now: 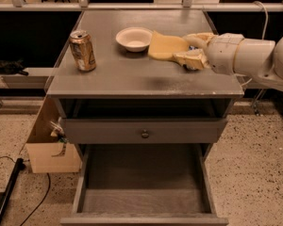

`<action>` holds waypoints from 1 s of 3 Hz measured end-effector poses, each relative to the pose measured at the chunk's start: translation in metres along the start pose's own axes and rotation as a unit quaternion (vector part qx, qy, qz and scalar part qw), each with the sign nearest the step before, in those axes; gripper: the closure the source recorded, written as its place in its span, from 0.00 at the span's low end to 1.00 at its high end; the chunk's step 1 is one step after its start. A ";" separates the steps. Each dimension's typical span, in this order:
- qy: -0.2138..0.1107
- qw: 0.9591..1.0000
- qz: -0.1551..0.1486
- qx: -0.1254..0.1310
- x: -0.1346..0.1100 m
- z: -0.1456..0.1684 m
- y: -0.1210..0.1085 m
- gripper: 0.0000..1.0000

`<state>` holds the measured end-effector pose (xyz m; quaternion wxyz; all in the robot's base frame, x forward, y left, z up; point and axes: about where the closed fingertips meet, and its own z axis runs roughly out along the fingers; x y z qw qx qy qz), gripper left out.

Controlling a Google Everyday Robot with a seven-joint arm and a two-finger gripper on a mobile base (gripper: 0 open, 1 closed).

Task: Pick sponge from middle drawer and place on counter

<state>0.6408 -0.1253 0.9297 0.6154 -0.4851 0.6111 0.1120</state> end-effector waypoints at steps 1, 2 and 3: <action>0.016 0.999 -0.003 -0.030 0.005 0.005 0.019 1.00; 0.032 0.998 -0.006 -0.046 0.011 0.007 0.029 1.00; 0.047 0.997 -0.009 -0.058 0.019 0.013 0.031 1.00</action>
Offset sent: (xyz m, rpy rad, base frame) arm -0.0184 0.0125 -0.0366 -0.1146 0.0970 0.0598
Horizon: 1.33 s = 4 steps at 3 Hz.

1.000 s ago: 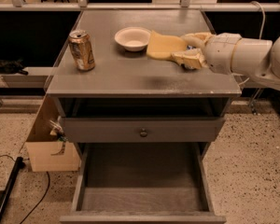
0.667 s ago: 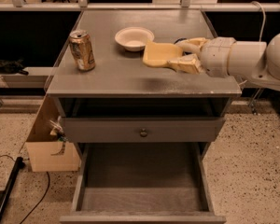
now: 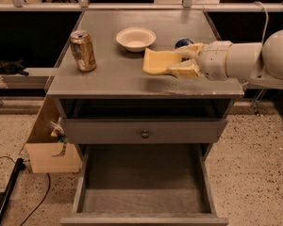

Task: Pick sponge from middle drawer and place on counter

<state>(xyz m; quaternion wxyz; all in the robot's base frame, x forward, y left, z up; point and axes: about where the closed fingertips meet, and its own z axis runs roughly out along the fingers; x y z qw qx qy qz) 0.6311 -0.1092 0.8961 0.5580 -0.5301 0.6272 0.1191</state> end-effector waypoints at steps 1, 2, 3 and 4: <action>0.016 1.000 0.000 -0.014 0.011 0.015 0.001 1.00; 0.023 0.999 0.003 -0.022 0.017 0.025 0.002 1.00; 0.023 0.999 0.003 -0.022 0.017 0.025 0.002 0.82; 0.023 0.999 0.003 -0.022 0.017 0.025 0.002 0.57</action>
Offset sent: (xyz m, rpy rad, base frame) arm 0.0232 0.0088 -0.0336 -0.0574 0.0651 0.0097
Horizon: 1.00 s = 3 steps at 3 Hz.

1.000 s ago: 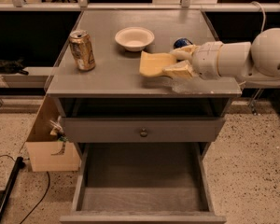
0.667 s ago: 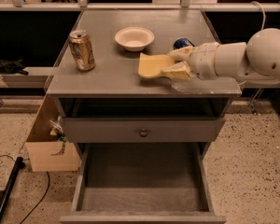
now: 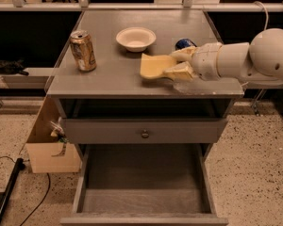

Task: Pick sponge from middle drawer and place on counter

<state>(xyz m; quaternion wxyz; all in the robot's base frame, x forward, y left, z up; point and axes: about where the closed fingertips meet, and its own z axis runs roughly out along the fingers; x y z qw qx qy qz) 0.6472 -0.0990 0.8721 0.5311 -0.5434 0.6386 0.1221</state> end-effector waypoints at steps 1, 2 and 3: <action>0.000 1.000 0.000 0.000 0.000 0.000 0.000 0.35; 0.000 1.000 0.000 0.000 0.000 0.000 0.000 0.10; 0.000 1.000 0.000 0.000 0.000 0.000 0.000 0.00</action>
Offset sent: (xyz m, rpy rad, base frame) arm 0.0000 0.0000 0.0000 0.0000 0.0000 0.0000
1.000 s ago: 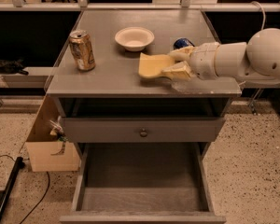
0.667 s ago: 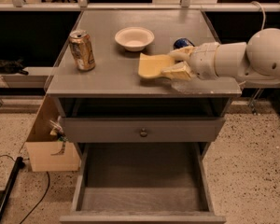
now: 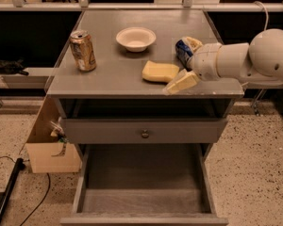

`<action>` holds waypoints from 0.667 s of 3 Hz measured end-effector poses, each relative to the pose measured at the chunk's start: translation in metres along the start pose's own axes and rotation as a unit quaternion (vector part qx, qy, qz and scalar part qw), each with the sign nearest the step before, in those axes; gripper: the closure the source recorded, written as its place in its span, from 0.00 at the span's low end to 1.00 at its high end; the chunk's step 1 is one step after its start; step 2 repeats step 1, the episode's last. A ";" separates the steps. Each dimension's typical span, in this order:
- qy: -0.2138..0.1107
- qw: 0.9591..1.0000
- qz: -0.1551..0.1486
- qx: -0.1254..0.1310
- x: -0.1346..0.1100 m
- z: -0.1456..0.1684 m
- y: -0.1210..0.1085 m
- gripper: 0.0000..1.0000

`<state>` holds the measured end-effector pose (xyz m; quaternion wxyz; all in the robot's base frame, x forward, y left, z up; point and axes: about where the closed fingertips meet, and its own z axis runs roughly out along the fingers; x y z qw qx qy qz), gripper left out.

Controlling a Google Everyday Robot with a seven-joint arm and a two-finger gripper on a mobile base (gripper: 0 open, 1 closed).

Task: Pick sponge from middle drawer and place on counter

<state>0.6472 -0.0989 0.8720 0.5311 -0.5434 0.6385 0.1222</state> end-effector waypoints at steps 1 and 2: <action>0.000 1.000 0.000 0.000 0.000 0.000 0.000 0.00; 0.000 1.000 0.000 0.000 0.000 0.000 0.000 0.00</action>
Offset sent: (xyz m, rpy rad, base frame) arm 0.0000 0.0000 0.0000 0.0000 0.0000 0.0000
